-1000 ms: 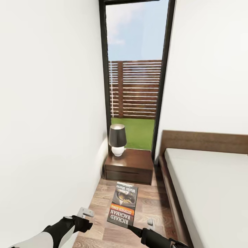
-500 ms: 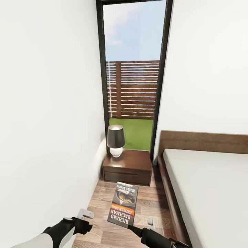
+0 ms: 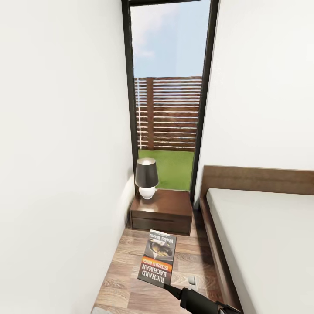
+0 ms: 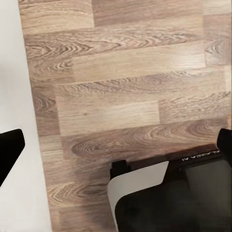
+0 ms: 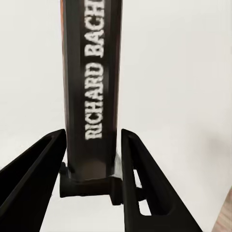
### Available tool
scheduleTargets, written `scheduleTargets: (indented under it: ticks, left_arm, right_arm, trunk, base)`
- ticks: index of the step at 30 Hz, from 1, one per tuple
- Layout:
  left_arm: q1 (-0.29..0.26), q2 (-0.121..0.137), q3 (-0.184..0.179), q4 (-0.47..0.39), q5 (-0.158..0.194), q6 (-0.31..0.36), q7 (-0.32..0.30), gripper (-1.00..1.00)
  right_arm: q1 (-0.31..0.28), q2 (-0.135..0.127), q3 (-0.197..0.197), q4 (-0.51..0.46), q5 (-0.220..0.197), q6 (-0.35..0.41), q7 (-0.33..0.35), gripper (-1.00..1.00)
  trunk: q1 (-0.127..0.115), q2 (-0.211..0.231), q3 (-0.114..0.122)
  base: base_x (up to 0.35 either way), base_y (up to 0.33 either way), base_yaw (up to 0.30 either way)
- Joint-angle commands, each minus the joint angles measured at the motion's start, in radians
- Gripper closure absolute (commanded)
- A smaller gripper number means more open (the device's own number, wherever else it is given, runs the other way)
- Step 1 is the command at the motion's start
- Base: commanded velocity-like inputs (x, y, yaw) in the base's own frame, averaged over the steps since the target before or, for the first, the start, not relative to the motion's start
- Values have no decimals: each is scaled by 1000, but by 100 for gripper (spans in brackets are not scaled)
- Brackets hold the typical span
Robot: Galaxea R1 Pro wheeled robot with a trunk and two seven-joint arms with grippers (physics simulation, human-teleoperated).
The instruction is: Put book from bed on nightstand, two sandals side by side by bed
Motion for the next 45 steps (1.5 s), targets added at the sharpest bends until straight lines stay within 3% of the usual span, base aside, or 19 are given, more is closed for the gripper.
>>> scheduleTargets:
  ticks: [1,10,36,41,44,45]
  left_arm:
    - [15,1,-6,0,11,5,3,-100]
    - [71,1,-5,4,12,3,30,-100]
    - [97,-15,-6,4,9,-1,46,-100]
    - [97,-16,-6,4,8,-1,46,-100]
    - [97,-16,-6,4,8,0,46,-100]
    - [97,-16,-6,4,8,0,46,-100]
  right_arm:
    - [0,0,-9,-2,8,9,4,100]
    - [0,-3,-9,-2,9,9,3,100]
    - [1,-3,-12,-9,8,12,-39,100]
    - [1,-7,-45,-9,6,20,-52,100]
    - [1,-17,-96,-7,6,22,-54,100]
    - [1,-22,-136,-6,7,23,-55,100]
  trunk:
    - [0,-1,0]
    - [0,-1,0]
    - [0,-1,0]
    - [0,-1,0]
    - [0,-1,0]
    - [0,-1,0]
  base:
    - [0,0,0]
    - [0,0,0]
    - [0,0,0]
    - [59,0,0]
    - [190,0,0]
    - [258,14,0]
